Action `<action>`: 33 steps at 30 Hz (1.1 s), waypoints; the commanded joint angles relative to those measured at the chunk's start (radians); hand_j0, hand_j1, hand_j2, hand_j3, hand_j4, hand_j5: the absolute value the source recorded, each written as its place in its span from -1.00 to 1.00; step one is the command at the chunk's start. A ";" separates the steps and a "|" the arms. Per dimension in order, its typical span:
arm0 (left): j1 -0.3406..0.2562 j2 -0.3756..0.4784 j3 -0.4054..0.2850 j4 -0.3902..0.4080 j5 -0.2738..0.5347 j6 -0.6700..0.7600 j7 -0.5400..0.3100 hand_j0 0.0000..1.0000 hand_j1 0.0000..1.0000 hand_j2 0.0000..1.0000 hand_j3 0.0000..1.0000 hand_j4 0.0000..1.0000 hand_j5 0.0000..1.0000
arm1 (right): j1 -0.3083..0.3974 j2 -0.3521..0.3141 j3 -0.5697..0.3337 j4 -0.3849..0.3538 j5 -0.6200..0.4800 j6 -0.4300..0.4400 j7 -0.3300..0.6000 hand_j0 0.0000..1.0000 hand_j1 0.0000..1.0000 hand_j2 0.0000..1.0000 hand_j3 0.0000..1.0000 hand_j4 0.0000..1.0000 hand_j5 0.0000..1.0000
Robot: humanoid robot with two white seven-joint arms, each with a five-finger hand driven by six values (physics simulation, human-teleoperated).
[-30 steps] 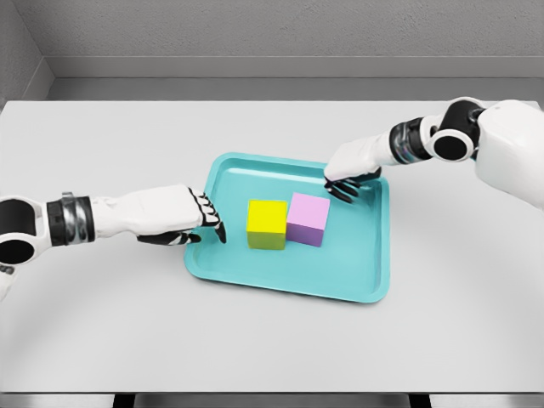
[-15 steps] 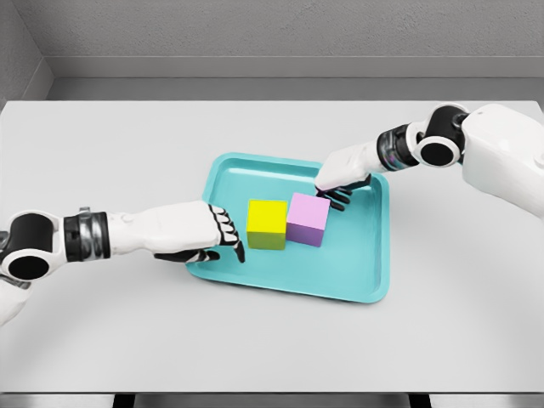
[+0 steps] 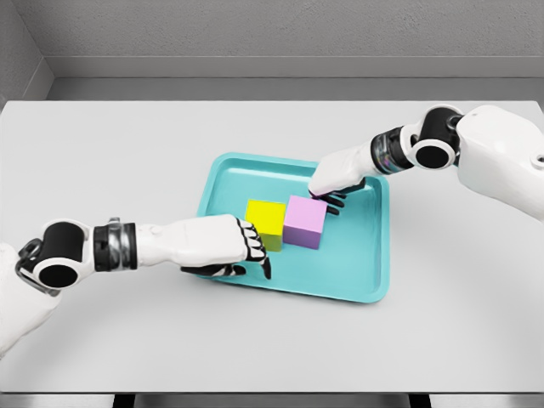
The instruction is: Push two cubes
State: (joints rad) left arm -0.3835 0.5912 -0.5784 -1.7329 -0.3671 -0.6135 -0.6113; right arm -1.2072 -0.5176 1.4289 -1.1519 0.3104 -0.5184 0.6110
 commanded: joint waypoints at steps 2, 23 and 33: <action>0.000 -0.010 -0.009 0.009 0.004 0.003 0.000 0.17 0.17 0.17 0.17 0.17 0.17 | 0.000 -0.002 -0.001 -0.005 -0.002 0.003 0.000 -0.71 -0.71 -0.71 -0.71 -0.71 -0.71; -0.017 -0.054 -0.008 0.124 -0.006 0.003 0.000 0.17 0.17 0.17 0.17 0.17 0.17 | 0.000 -0.002 0.007 -0.005 0.013 -0.003 0.000 -0.71 -0.71 -0.71 -0.71 -0.71 -0.71; -0.028 -0.071 -0.008 0.139 -0.007 0.003 0.000 0.17 0.17 0.17 0.17 0.17 0.17 | -0.038 -0.016 -0.004 0.073 0.016 -0.003 0.000 -0.70 -0.70 -0.70 -0.70 -0.70 -0.70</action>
State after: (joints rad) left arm -0.4111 0.5227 -0.5872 -1.5974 -0.3812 -0.6135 -0.6114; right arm -1.2456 -0.5294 1.4251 -1.0861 0.3281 -0.5180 0.6109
